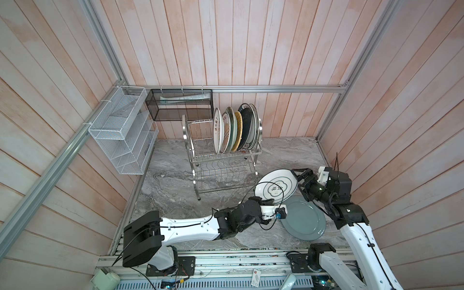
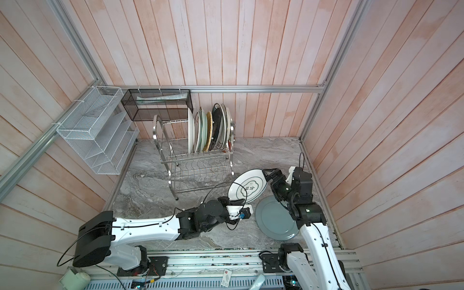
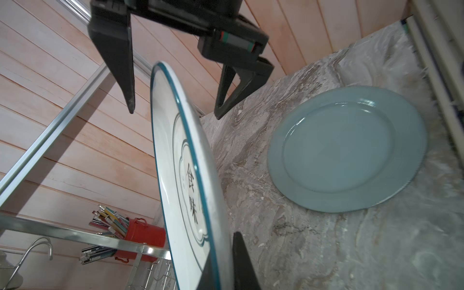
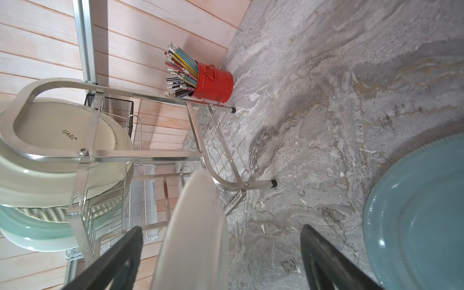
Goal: Load the plates into the dish rack
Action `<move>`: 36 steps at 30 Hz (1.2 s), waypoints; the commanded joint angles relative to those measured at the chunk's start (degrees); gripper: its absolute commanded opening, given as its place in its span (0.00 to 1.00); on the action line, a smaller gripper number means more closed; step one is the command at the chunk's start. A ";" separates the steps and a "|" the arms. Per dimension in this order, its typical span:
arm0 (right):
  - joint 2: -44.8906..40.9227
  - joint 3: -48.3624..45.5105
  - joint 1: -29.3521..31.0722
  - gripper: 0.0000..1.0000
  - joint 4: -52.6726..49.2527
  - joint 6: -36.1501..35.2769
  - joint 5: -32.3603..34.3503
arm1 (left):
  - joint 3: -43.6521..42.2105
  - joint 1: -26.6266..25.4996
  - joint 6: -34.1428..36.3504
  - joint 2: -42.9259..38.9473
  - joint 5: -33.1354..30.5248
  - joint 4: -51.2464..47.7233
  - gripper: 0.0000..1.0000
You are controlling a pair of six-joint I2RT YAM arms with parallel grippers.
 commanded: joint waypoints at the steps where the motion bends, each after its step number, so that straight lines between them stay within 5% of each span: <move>1: -0.05 2.29 -0.14 0.98 4.25 -4.08 2.50 | -0.79 -1.77 -7.51 -5.75 4.67 -4.78 0.00; 5: -1.22 1.18 -0.31 0.98 8.24 -8.06 4.29 | -2.34 -3.48 -14.70 -12.13 10.61 -11.05 0.00; 12: -1.43 -1.78 -0.47 0.98 16.62 -15.62 2.94 | -0.82 -6.06 -23.16 -22.60 12.03 -17.87 0.00; 23: -1.82 -11.42 -0.40 0.98 32.64 -18.78 -3.02 | 7.88 -6.07 -32.03 -30.64 5.84 -17.14 0.00; 36: 0.82 -19.13 0.54 0.98 46.26 -21.73 -9.48 | 35.12 -6.15 -35.57 -22.09 -9.95 -23.73 0.00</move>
